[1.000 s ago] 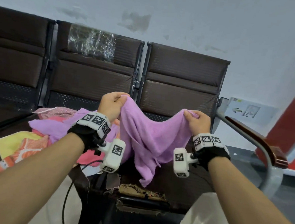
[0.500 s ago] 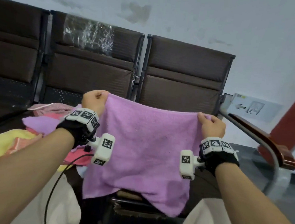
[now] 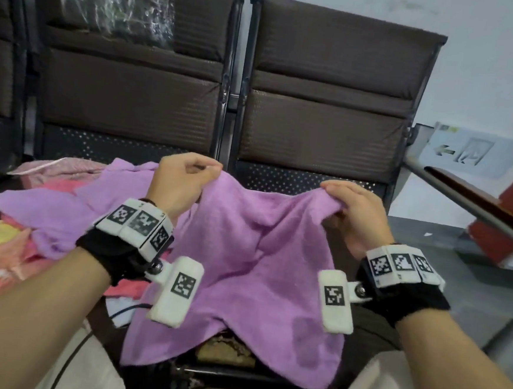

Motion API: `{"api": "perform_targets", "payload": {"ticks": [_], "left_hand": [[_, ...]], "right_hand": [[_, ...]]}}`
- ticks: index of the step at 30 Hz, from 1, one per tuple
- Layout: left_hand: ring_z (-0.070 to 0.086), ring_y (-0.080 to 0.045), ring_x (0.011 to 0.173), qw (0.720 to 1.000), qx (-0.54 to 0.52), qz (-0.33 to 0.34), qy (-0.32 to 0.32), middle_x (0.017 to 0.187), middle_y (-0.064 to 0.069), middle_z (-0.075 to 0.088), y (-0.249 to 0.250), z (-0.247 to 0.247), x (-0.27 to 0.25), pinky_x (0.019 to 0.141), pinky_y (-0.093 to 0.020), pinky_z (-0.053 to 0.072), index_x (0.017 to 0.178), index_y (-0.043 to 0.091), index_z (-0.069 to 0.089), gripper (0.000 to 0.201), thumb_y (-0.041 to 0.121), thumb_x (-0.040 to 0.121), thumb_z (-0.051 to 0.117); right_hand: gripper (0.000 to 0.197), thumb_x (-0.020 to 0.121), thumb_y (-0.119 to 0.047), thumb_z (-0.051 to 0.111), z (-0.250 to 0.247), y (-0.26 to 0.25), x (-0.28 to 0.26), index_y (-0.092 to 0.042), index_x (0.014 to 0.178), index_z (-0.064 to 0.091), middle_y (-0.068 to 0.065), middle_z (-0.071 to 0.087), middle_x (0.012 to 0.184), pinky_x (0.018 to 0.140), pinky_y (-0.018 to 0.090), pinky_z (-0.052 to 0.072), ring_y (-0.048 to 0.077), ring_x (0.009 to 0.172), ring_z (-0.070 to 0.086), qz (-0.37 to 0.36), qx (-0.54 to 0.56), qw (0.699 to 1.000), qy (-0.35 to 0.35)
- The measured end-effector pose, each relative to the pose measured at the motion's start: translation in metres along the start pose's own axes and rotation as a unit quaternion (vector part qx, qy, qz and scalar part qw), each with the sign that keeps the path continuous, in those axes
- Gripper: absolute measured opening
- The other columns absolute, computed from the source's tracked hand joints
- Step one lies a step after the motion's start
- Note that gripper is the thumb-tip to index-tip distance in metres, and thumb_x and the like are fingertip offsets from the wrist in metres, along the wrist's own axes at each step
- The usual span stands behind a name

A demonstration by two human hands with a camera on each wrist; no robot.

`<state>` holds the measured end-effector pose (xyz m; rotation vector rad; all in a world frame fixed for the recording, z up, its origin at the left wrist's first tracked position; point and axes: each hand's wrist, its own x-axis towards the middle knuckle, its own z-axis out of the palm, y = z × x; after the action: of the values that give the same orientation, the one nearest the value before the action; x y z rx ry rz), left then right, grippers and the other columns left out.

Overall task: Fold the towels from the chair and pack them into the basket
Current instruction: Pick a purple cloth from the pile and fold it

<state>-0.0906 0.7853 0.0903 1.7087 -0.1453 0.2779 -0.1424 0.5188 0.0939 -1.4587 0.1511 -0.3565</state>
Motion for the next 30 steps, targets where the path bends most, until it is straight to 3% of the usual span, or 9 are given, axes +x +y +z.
{"api": "perform_targets", "payload": {"ticks": [3, 5, 8, 11, 14, 16, 20, 25, 30], "left_hand": [[0.064, -0.009, 0.077, 1.0, -0.01, -0.004, -0.012, 0.084, 0.0, 0.073, 0.005, 0.004, -0.011, 0.071, -0.028, 0.053, 0.084, 0.019, 0.074, 0.007, 0.015, 0.082, 0.07], [0.063, -0.008, 0.074, 0.999, -0.017, -0.012, -0.032, 0.085, -0.003, 0.073, 0.008, 0.009, -0.019, 0.067, -0.027, 0.053, 0.087, 0.017, 0.074, 0.006, 0.016, 0.081, 0.071], [0.06, -0.011, 0.07, 0.998, -0.023, -0.033, -0.055, 0.081, -0.008, 0.07, 0.009, 0.014, -0.024, 0.062, -0.029, 0.052, 0.088, 0.014, 0.073, 0.007, 0.014, 0.081, 0.072], [0.057, -0.012, 0.063, 0.995, -0.029, -0.053, -0.074, 0.073, -0.004, 0.066, 0.005, 0.017, -0.029, 0.056, -0.027, 0.052, 0.086, 0.014, 0.072, 0.004, 0.012, 0.082, 0.07], [0.057, -0.011, 0.061, 0.992, -0.027, -0.056, -0.11, 0.075, -0.004, 0.065, 0.005, 0.022, -0.034, 0.053, -0.026, 0.049, 0.084, 0.016, 0.07, 0.004, 0.012, 0.084, 0.068], [0.062, -0.011, 0.061, 0.987, -0.045, -0.072, -0.134, 0.08, -0.008, 0.066, 0.005, 0.026, -0.036, 0.05, -0.026, 0.05, 0.084, 0.015, 0.067, 0.004, 0.011, 0.085, 0.067], [0.064, -0.008, 0.057, 0.975, -0.098, -0.106, -0.168, 0.073, -0.002, 0.067, 0.007, 0.031, -0.045, 0.049, -0.024, 0.051, 0.086, 0.012, 0.063, 0.003, 0.011, 0.087, 0.065], [0.068, -0.013, 0.066, 0.96, -0.122, -0.127, -0.22, 0.075, -0.001, 0.07, 0.01, 0.033, -0.056, 0.056, -0.025, 0.055, 0.089, 0.013, 0.065, 0.003, 0.014, 0.088, 0.063], [0.069, -0.016, 0.068, 0.946, -0.148, -0.141, -0.251, 0.081, -0.006, 0.071, 0.016, 0.027, -0.056, 0.057, -0.025, 0.054, 0.096, 0.008, 0.066, 0.025, 0.029, 0.095, 0.052]], "right_hand": [[0.017, 0.086, -0.003, 0.06, 0.012, -0.006, -0.012, -0.01, 0.091, 0.074, 0.01, 0.073, 0.093, 0.065, 0.025, 0.057, 0.018, 0.082, 0.07, 0.03, -0.021, 0.981, -0.193], [0.025, 0.083, 0.003, 0.06, 0.017, -0.003, -0.017, -0.013, 0.099, 0.071, 0.012, 0.072, 0.102, 0.074, 0.029, 0.058, 0.02, 0.093, 0.069, 0.04, -0.059, 0.96, -0.272], [0.021, 0.084, 0.002, 0.066, 0.02, 0.007, -0.021, -0.015, 0.095, 0.07, 0.008, 0.074, 0.09, 0.08, 0.031, 0.055, 0.014, 0.084, 0.069, -0.054, -0.264, 0.931, -0.247], [0.002, 0.082, -0.018, 0.073, 0.022, 0.009, -0.026, -0.02, 0.083, 0.072, -0.003, 0.068, 0.082, 0.075, 0.021, 0.047, 0.006, 0.076, 0.062, -0.172, -0.463, 0.848, -0.193], [0.009, 0.086, -0.014, 0.068, 0.03, 0.005, -0.036, -0.021, 0.082, 0.064, 0.001, 0.063, 0.096, 0.08, 0.018, 0.048, 0.009, 0.089, 0.06, -0.206, -0.365, 0.875, -0.24], [0.009, 0.089, -0.012, 0.064, 0.038, 0.001, -0.043, -0.018, 0.082, 0.061, 0.002, 0.065, 0.088, 0.076, 0.028, 0.052, 0.012, 0.081, 0.062, -0.2, -0.289, 0.902, -0.25], [0.009, 0.083, -0.021, 0.072, 0.047, 0.005, -0.048, -0.015, 0.08, 0.066, 0.004, 0.067, 0.076, 0.069, 0.037, 0.053, 0.02, 0.071, 0.064, -0.202, -0.314, 0.908, -0.189], [0.012, 0.079, -0.027, 0.075, 0.051, 0.009, -0.048, -0.016, 0.079, 0.07, -0.003, 0.069, 0.074, 0.066, 0.023, 0.052, 0.01, 0.069, 0.063, -0.206, -0.333, 0.908, -0.15], [0.013, 0.079, -0.03, 0.075, 0.051, 0.01, -0.048, -0.019, 0.076, 0.069, -0.008, 0.066, 0.069, 0.061, 0.014, 0.045, -0.001, 0.062, 0.056, -0.203, -0.349, 0.906, -0.13]]}}
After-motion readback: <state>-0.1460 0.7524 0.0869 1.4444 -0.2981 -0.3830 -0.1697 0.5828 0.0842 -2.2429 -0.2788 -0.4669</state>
